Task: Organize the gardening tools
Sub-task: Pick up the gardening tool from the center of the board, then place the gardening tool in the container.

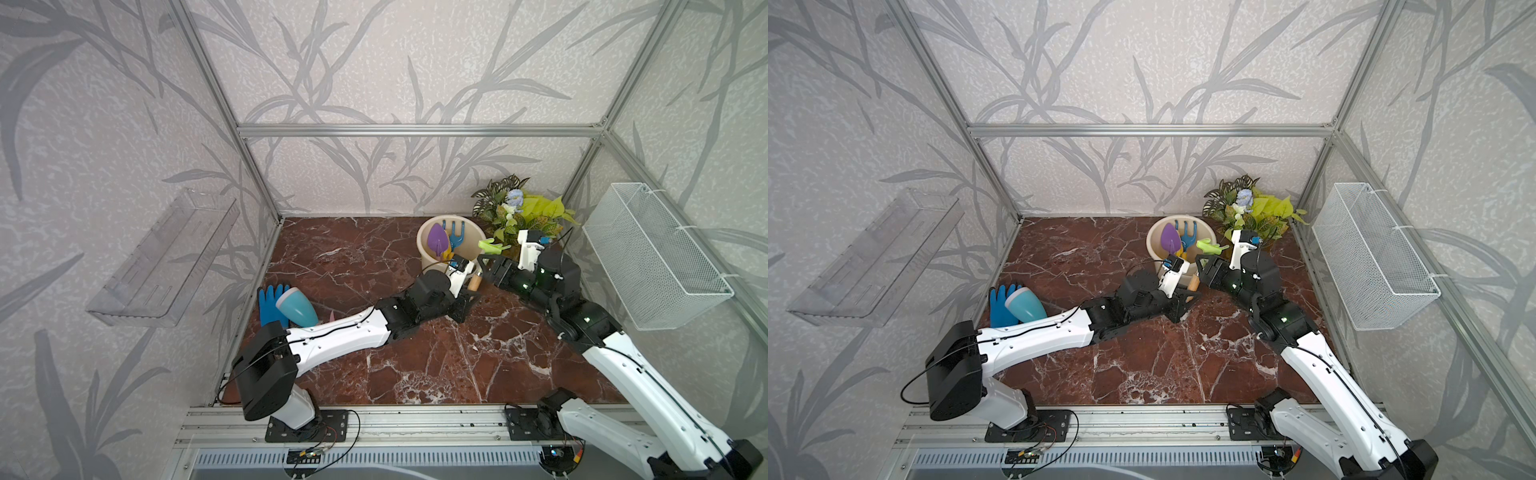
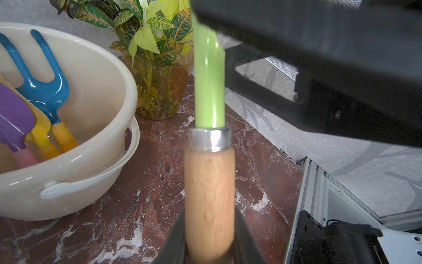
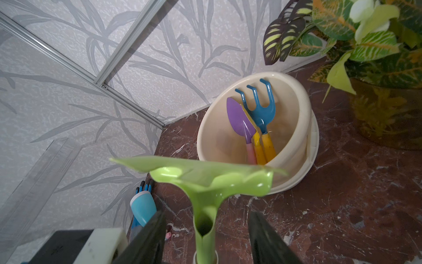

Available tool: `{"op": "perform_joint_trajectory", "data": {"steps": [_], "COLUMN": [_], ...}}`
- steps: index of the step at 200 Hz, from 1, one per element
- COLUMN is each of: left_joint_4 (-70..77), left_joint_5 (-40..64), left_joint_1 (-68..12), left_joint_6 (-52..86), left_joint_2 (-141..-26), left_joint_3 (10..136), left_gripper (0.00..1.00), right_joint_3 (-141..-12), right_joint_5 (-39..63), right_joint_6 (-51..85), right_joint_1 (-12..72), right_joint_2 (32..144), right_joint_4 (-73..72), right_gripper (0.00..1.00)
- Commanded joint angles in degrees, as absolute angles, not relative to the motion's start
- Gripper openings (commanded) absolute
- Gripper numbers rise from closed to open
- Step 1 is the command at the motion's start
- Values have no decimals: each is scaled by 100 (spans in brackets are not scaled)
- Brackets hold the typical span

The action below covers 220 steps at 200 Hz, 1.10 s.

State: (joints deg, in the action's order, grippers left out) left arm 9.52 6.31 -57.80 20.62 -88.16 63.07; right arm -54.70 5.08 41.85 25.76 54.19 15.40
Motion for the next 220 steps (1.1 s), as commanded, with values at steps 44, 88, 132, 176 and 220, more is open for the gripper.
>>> {"op": "perform_joint_trajectory", "data": {"steps": [44, 88, 132, 176, 220], "left_joint_4": [1151, 1121, 1068, 737, 55], "left_joint_5": [645, 641, 336, -522, -1621], "left_joint_1": [-5801, -5801, -5783, -5644, -5315], "left_joint_6": [1923, 1907, 1922, 2166, 2629], "left_joint_2": [-8395, -8426, -8446, -7902, -6729], "left_joint_3": [6064, 6099, 6083, 5679, 4990], "left_gripper": [0, 0, 43, 89, 100], "right_joint_3": [-5699, -5798, -6044, -6922, -7961], "right_joint_5": [1191, 1182, 961, 229, -728], "right_joint_6": [4354, 4318, 4019, 3148, 2396], "right_joint_1": [2536, 2533, 2533, 2523, 2468], "right_joint_2": [5543, 5655, 5860, 6491, 7711], "right_joint_4": [1154, 1146, 1243, 1485, 1404], "right_gripper": [50, 27, 10, 8, 7]}}
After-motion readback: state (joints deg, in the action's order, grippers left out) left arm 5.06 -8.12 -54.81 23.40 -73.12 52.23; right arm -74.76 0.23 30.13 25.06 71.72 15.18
